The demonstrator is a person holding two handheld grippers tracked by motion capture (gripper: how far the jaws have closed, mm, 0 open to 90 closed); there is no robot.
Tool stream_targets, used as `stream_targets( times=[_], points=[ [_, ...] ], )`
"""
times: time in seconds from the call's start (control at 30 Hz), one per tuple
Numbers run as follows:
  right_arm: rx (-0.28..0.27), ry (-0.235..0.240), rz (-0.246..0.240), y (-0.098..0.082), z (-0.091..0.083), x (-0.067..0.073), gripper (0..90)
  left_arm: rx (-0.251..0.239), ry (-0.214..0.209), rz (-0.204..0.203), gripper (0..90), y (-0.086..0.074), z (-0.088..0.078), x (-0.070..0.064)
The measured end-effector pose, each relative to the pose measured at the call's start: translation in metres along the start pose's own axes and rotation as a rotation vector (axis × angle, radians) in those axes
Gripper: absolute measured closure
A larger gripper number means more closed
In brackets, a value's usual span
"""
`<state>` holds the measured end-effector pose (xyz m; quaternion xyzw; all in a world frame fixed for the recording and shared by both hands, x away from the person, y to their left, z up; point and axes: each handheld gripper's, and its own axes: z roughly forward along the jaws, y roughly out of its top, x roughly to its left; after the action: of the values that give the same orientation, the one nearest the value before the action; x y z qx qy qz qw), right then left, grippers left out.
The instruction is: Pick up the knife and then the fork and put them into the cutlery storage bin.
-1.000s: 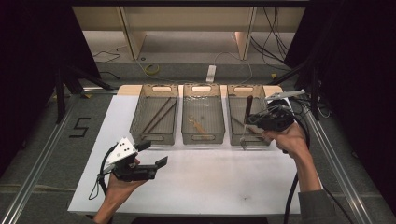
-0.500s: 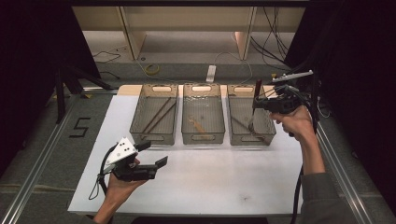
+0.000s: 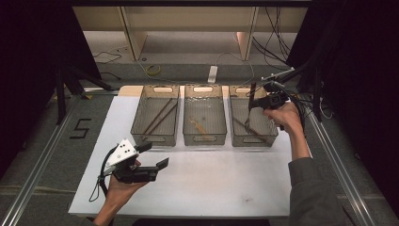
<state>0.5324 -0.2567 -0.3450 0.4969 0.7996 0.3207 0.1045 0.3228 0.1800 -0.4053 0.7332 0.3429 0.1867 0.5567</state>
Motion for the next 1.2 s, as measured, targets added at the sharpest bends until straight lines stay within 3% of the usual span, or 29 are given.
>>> stream_targets(
  times=[0.13,0.17,0.23,0.27,0.3,0.87,1.2],
  points=[
    [0.025,0.011,0.03,0.0,0.008,-0.004,76.5,-0.001,0.0,-0.001,15.7,0.0,0.0,0.0],
    [0.027,-0.003,0.039,0.0,0.01,-0.005,71.8,-0.001,0.001,0.0,15.7,0.0,0.0,0.0],
    [0.008,-0.017,0.065,0.001,0.012,-0.007,36.7,-0.003,0.0,0.0,15.7,0.0,0.0,0.0],
    [-0.005,-0.019,0.07,0.002,0.012,-0.007,24.9,-0.001,0.0,0.0,15.7,0.0,0.0,0.0],
    [-0.013,-0.039,0.072,0.003,0.011,-0.006,22.4,0.0,0.001,-0.001,15.7,0.0,0.0,0.0],
    [-0.036,-0.038,0.049,-0.002,-0.004,-0.004,26.2,0.0,-0.002,-0.001,15.7,0.0,0.0,0.0],
    [-0.095,-0.004,0.017,-0.005,-0.01,0.01,24.4,0.0,-0.002,-0.003,15.7,0.0,0.0,0.0]
  ],
)
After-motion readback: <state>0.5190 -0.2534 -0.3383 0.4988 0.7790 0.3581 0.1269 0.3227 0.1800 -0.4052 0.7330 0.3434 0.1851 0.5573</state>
